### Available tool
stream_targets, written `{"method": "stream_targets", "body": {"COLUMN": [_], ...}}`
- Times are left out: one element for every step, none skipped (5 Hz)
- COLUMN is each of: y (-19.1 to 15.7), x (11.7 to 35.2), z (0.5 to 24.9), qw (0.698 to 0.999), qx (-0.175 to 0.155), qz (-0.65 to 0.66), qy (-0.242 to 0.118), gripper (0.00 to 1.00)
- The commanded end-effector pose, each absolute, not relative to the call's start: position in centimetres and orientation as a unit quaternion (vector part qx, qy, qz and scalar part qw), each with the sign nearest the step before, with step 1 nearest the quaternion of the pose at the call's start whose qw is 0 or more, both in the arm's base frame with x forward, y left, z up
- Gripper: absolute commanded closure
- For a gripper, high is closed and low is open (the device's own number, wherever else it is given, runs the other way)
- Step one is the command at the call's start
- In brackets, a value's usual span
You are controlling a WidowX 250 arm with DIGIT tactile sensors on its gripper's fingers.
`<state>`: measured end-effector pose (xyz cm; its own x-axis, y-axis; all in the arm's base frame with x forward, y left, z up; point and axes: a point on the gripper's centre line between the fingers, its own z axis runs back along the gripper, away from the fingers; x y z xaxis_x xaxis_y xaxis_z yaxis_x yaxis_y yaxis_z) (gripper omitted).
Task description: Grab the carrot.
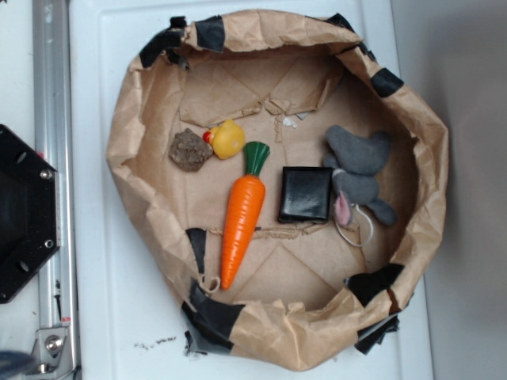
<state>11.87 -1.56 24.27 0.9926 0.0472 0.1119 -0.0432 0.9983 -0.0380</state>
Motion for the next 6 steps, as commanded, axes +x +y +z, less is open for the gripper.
{"method": "stream_targets", "body": {"y": [-1.6, -0.1, 0.0, -0.2, -0.4, -0.7], "x": [11.9, 16.9, 21.4, 24.3, 25.6, 25.1], "z": [24.3, 19.3, 16.7, 13.5, 8.6, 5.2], "qw": [0.998, 0.989, 0.964, 0.931, 0.921, 0.924], "qx": [-0.018, 0.008, 0.015, 0.008, 0.012, 0.010], "qz": [0.023, 0.143, 0.261, 0.359, 0.386, 0.381], "qy": [-0.056, -0.033, -0.042, -0.068, -0.055, -0.014], "gripper": [0.00, 0.00, 0.00, 0.00, 0.00, 0.00]}}
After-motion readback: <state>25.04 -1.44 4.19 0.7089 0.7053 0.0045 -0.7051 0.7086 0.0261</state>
